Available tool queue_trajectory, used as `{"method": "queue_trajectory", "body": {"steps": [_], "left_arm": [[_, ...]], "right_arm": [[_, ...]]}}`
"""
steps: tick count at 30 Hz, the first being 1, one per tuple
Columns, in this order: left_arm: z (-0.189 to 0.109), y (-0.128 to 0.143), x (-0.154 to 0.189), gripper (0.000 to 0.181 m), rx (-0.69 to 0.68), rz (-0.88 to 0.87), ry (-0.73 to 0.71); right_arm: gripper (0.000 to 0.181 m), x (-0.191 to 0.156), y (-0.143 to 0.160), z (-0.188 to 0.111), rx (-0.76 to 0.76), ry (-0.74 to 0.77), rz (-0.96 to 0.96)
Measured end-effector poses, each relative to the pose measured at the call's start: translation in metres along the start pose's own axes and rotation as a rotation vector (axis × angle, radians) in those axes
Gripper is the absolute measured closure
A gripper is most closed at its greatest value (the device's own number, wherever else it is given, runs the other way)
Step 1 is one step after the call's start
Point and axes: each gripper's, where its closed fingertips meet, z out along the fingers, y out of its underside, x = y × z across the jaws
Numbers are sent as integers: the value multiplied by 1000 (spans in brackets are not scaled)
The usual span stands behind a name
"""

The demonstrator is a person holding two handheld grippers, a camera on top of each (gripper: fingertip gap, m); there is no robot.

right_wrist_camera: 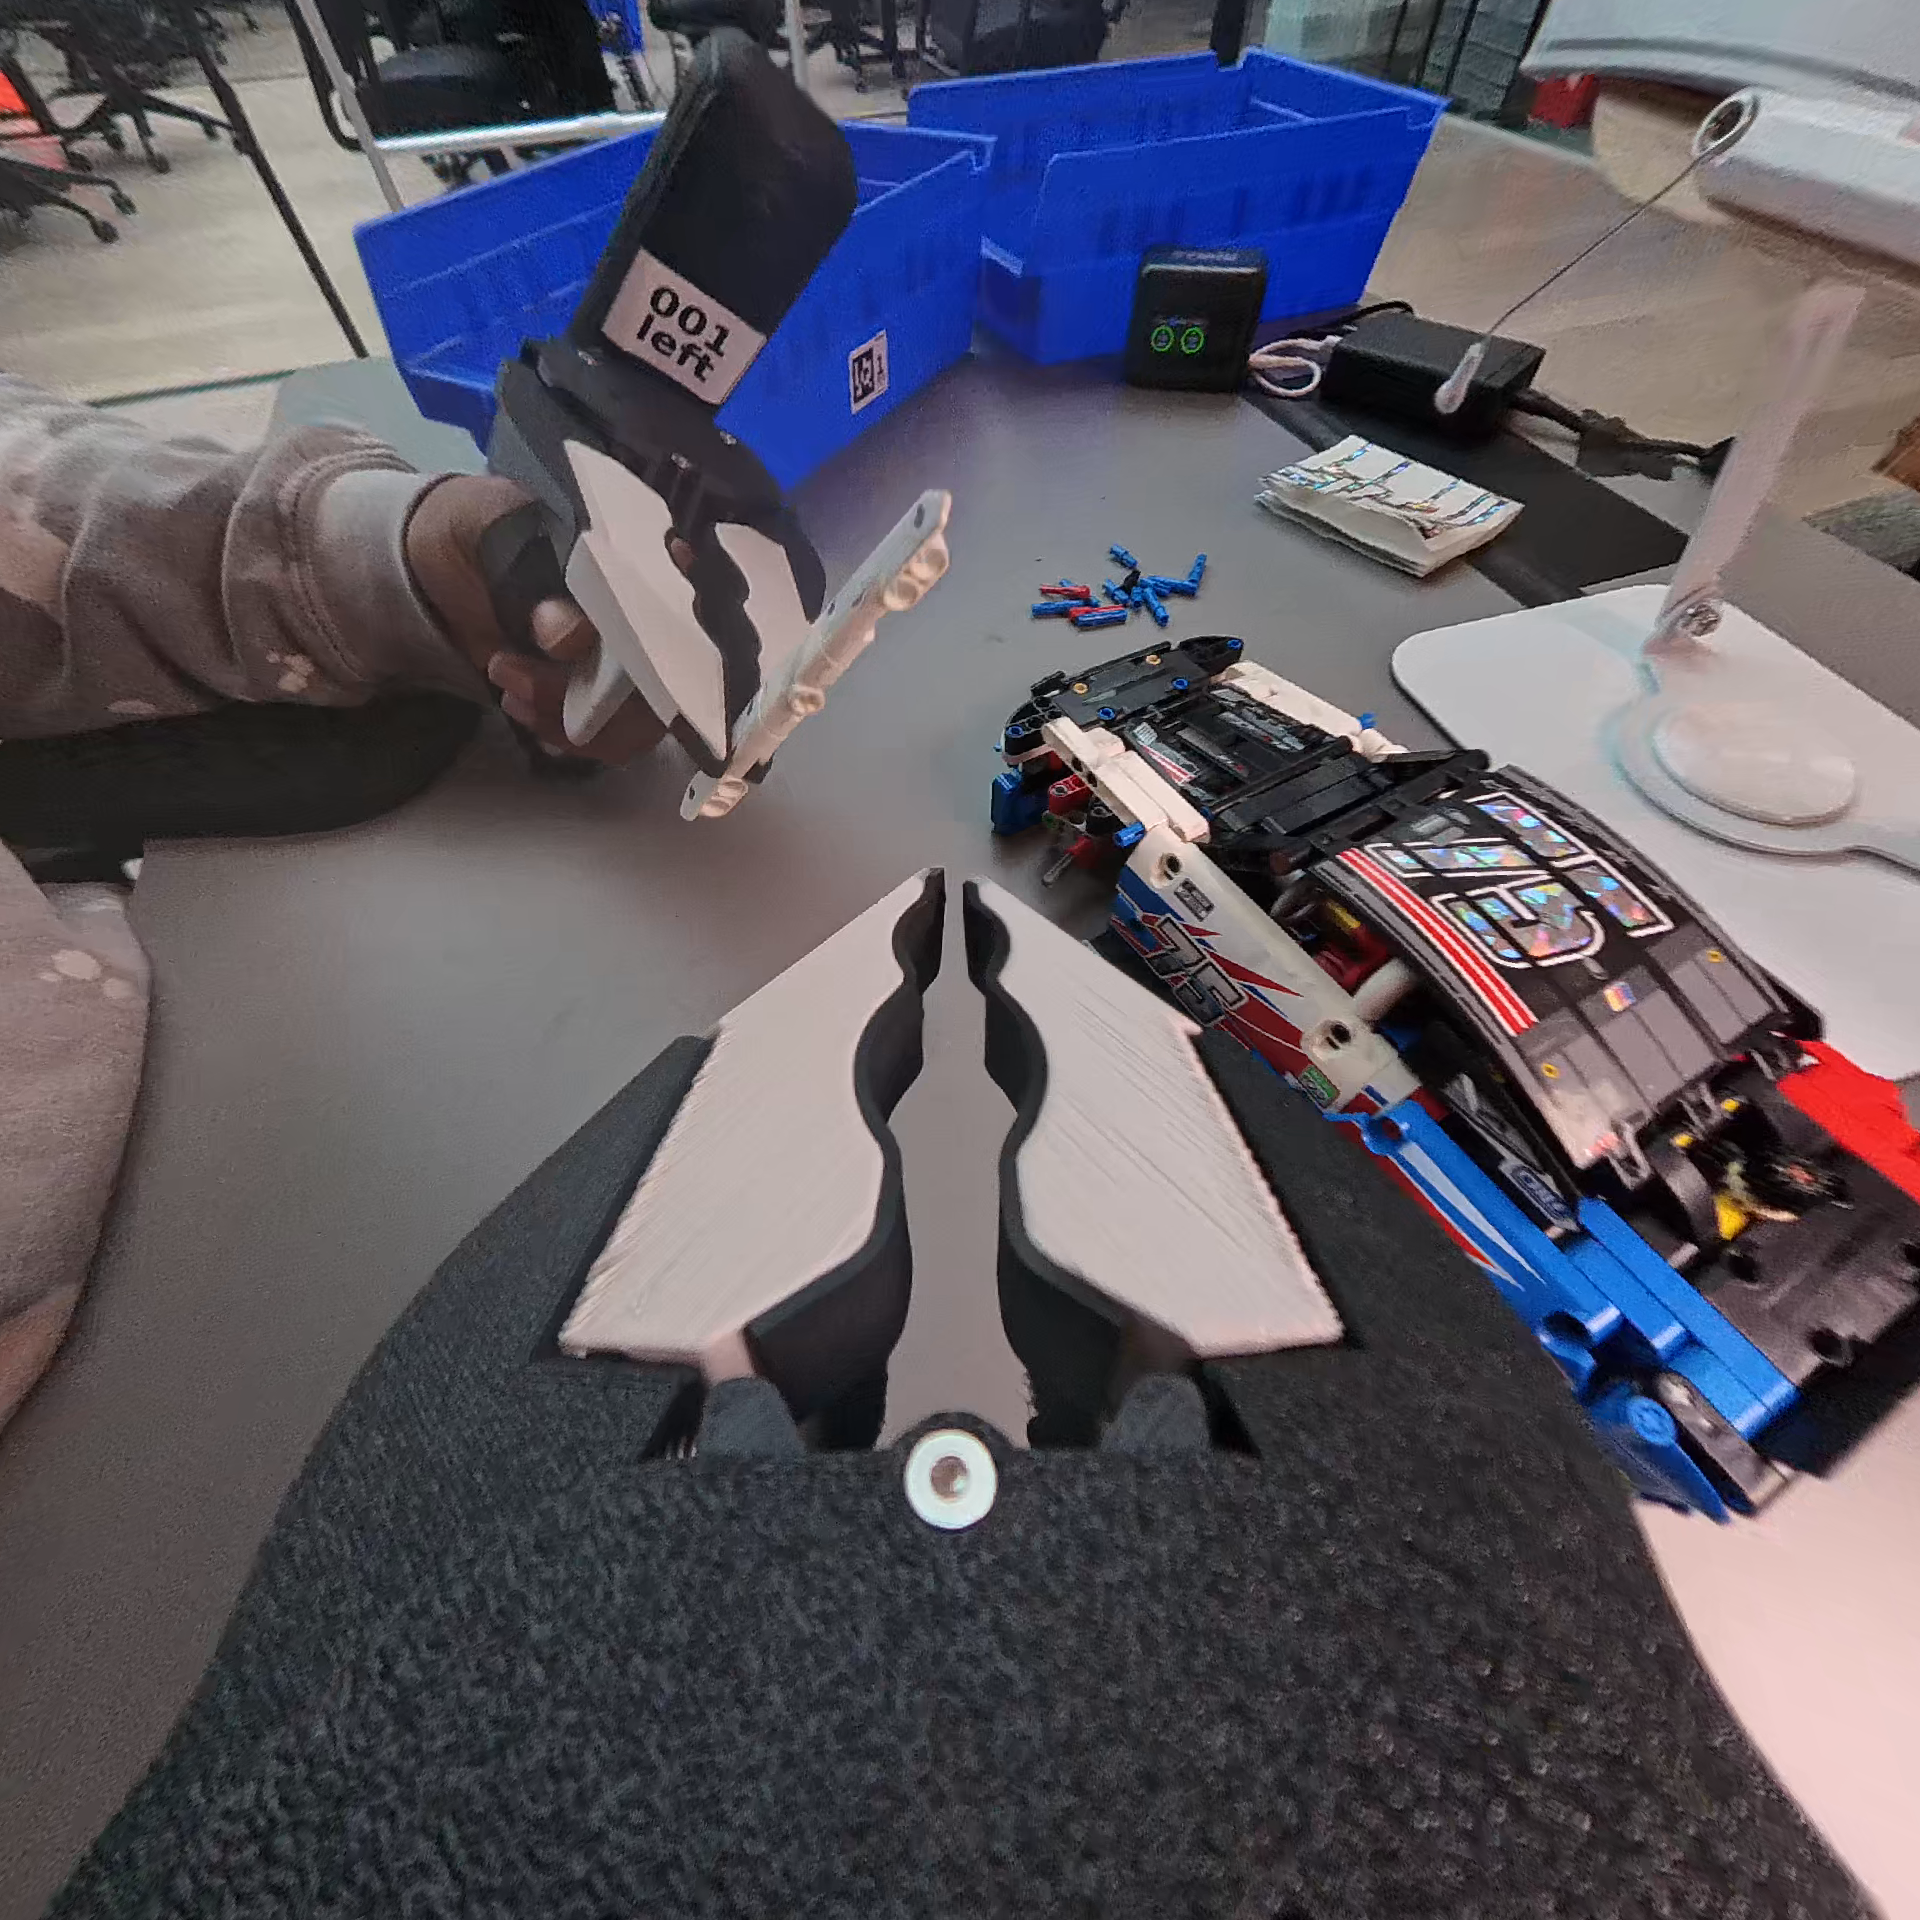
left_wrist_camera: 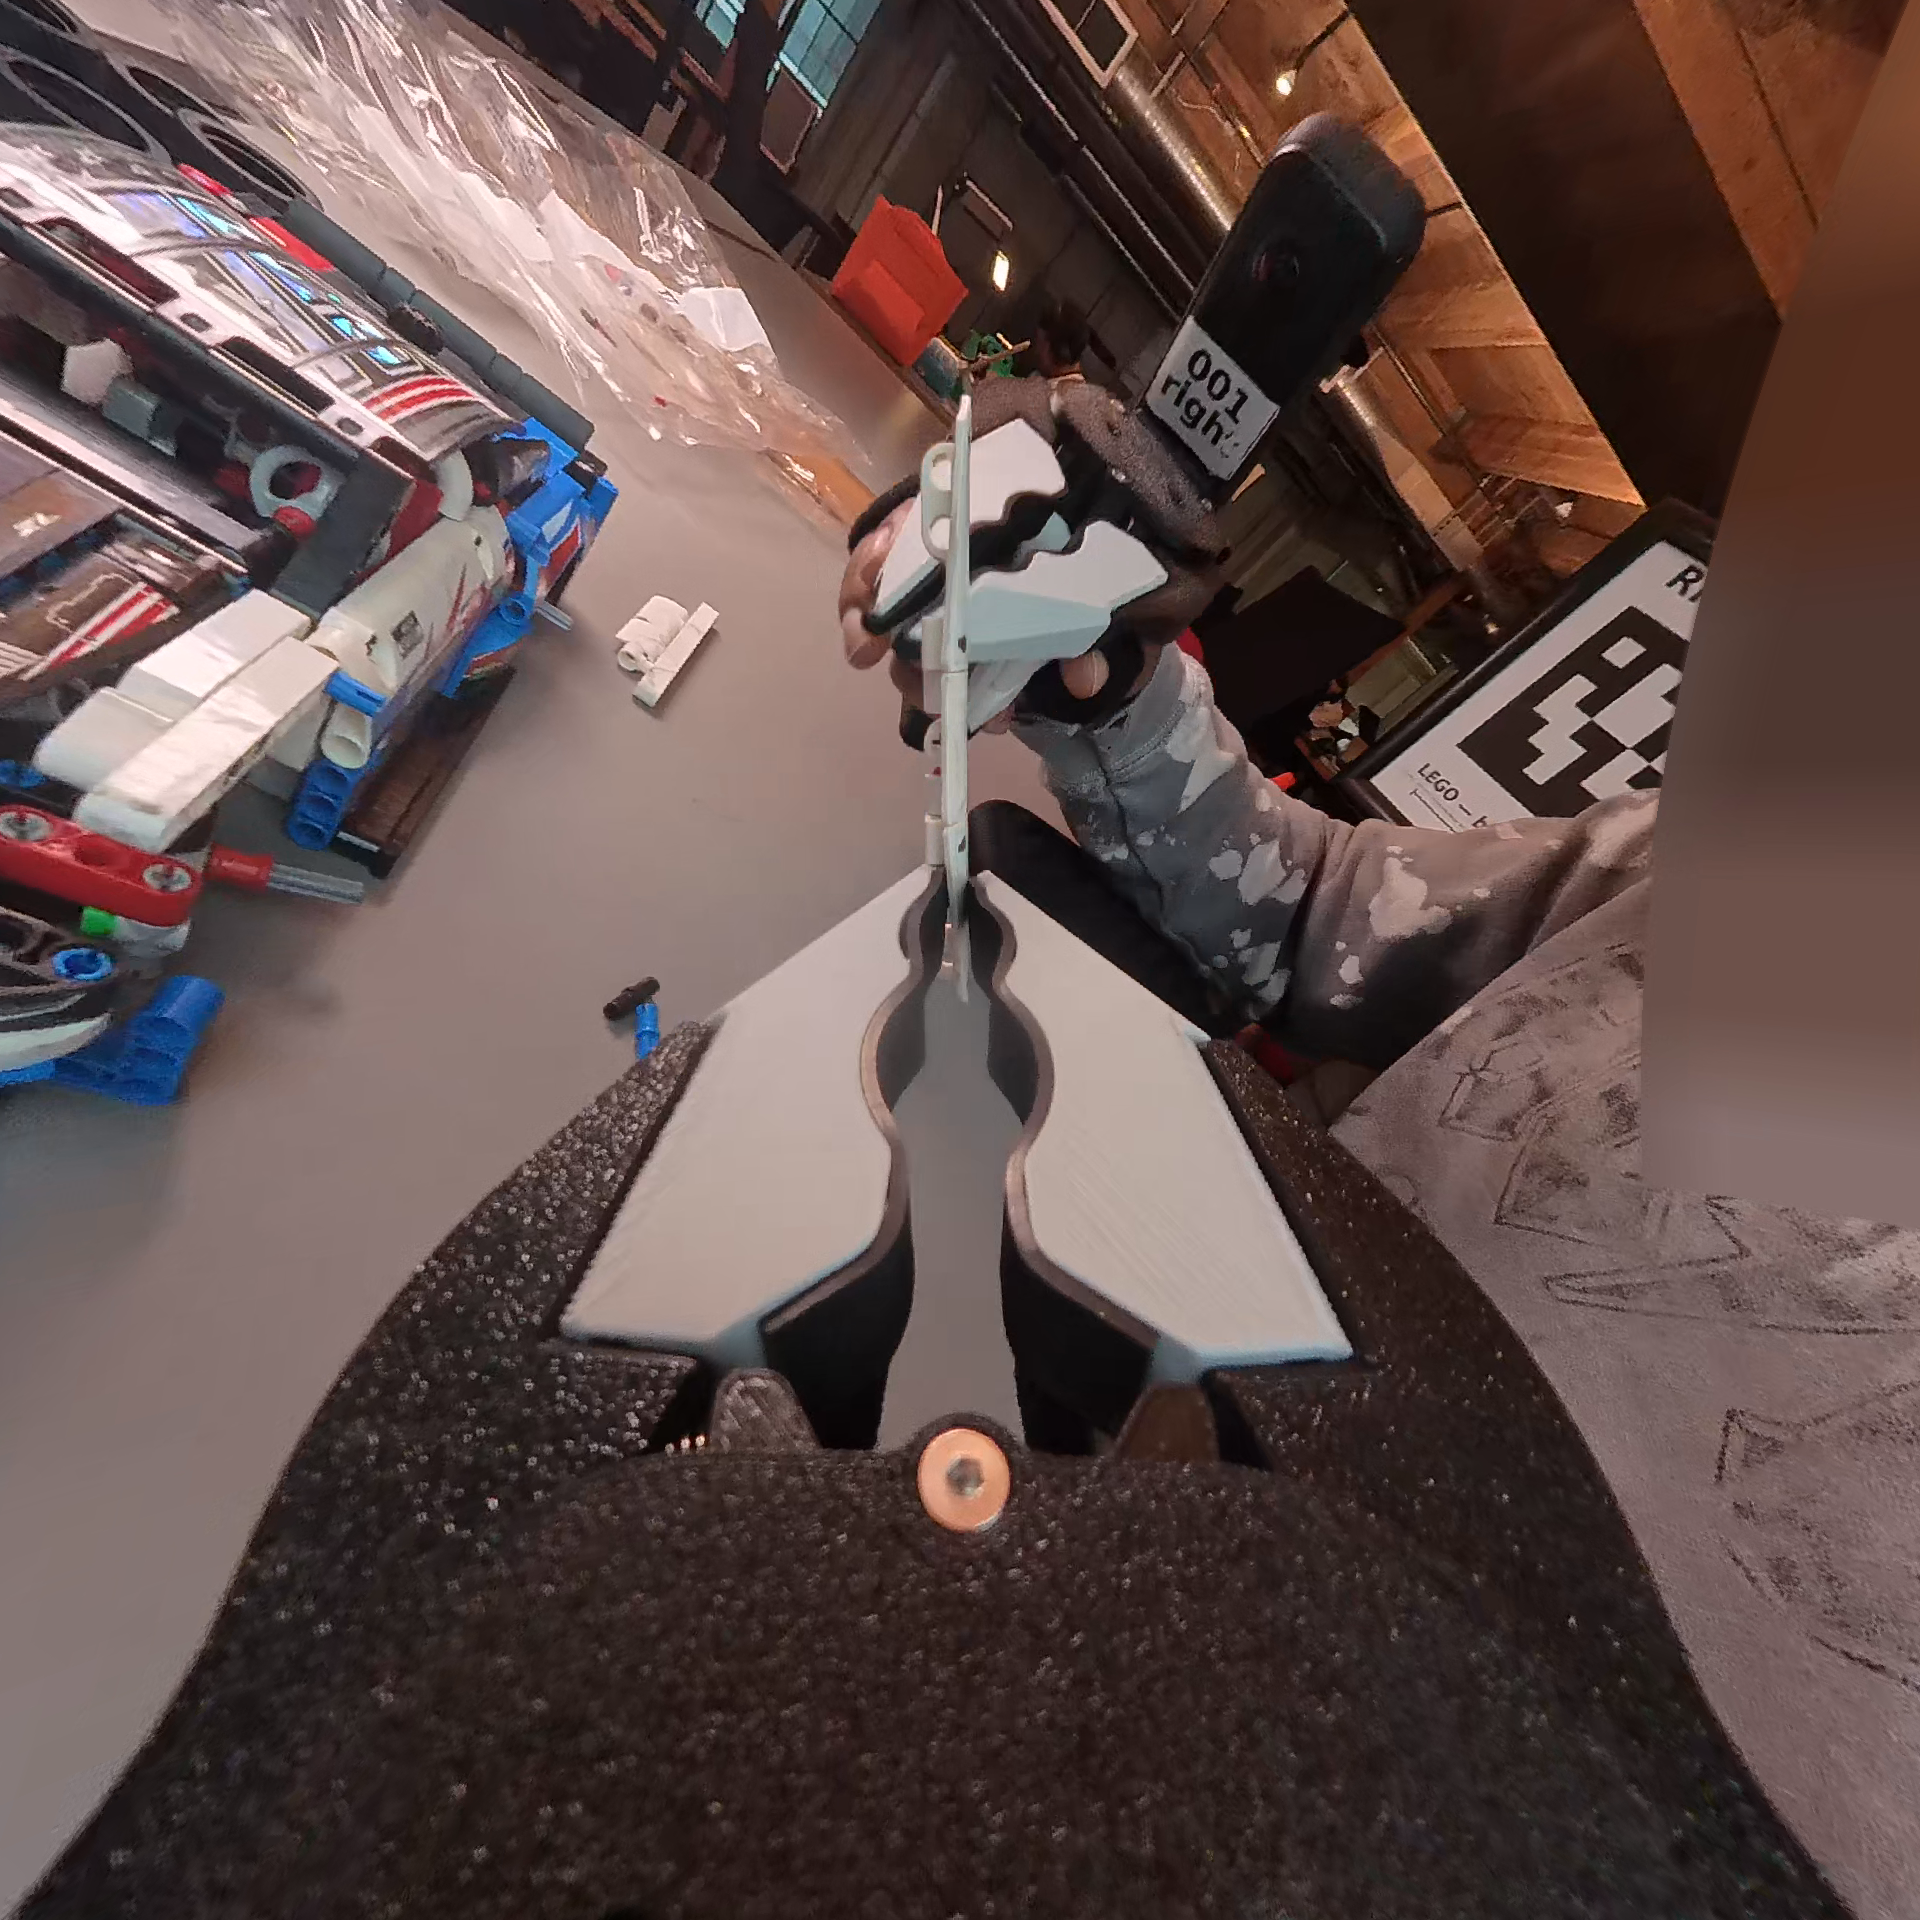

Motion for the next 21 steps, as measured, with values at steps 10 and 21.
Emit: {"method": "queue_trajectory", "body": {"steps": [10, 21], "left_arm": [[26, 28, 19, 180, -100, -40, 88], [41, 51, 36, 179, -162, 28, 39]], "right_arm": [[162, -38, 14, -98, -123, 237, 63], [160, -105, 33, -157, -104, 405, 63]]}}
